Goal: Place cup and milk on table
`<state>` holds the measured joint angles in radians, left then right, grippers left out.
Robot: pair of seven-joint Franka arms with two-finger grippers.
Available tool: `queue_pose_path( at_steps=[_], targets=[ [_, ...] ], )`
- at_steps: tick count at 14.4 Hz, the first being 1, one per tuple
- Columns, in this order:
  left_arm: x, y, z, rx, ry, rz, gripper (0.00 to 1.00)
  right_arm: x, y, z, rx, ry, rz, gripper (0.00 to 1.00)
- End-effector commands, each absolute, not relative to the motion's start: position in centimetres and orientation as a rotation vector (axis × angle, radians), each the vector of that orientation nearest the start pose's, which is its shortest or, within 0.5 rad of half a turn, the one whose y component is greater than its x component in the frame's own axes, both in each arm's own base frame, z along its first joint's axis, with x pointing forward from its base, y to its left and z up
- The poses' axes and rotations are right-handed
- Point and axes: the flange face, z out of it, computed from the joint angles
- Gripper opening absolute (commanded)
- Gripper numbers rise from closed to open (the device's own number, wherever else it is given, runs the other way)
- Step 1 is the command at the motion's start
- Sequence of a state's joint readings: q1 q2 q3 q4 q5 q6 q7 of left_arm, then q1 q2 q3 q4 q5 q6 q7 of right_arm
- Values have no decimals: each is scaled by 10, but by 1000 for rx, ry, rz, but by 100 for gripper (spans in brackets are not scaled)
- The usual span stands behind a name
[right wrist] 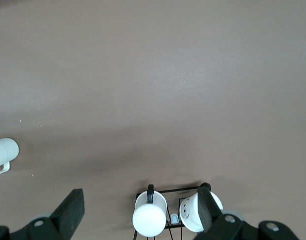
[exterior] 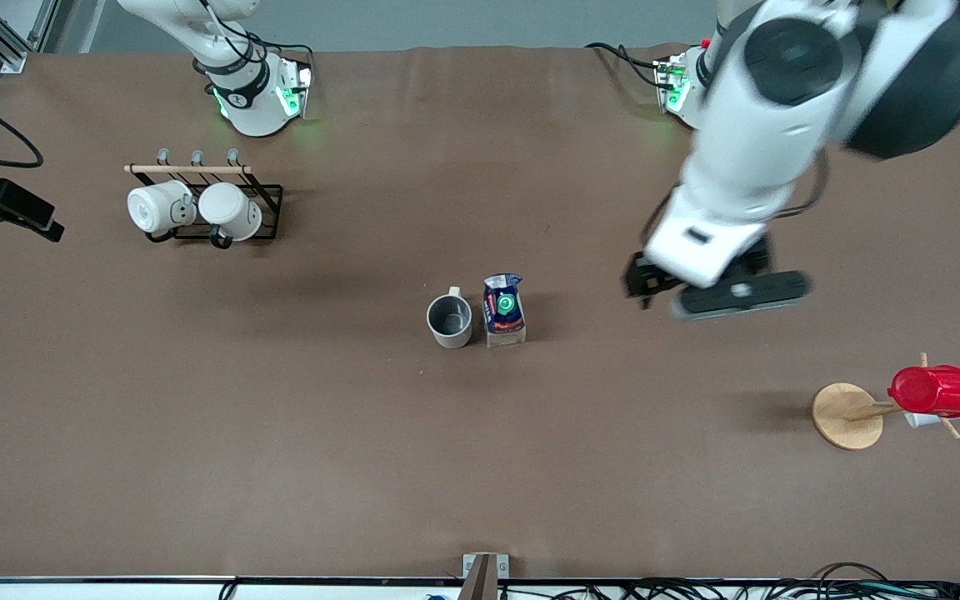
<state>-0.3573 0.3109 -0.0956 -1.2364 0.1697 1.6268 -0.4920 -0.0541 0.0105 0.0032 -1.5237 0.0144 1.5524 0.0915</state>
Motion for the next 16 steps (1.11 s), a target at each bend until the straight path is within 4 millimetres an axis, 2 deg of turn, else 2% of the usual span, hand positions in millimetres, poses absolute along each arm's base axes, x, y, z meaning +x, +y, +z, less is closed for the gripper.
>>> queue_pose_path(
  at_steps=[1,3,5,10,13,16],
  targets=[
    [596,-201,613,-3027,77,-128,100,555,-28,644,-3103,237,-23,100],
    [586,-155,624,-3090,105,-87,100,554,-29,645,-3104,227,-23,100],
    [567,-117,622,-3142,70,-40,100,554,-31,644,-3105,215,-14,100],
    [521,-81,619,-3169,58,6,100,553,-31,644,-3105,212,-4,100],
    [515,-80,628,-3167,73,-4,100,553,-31,643,-3105,212,0,100],
    [519,-77,634,-3161,62,-20,100,553,-32,644,-3105,212,-2,100]
  ],
)
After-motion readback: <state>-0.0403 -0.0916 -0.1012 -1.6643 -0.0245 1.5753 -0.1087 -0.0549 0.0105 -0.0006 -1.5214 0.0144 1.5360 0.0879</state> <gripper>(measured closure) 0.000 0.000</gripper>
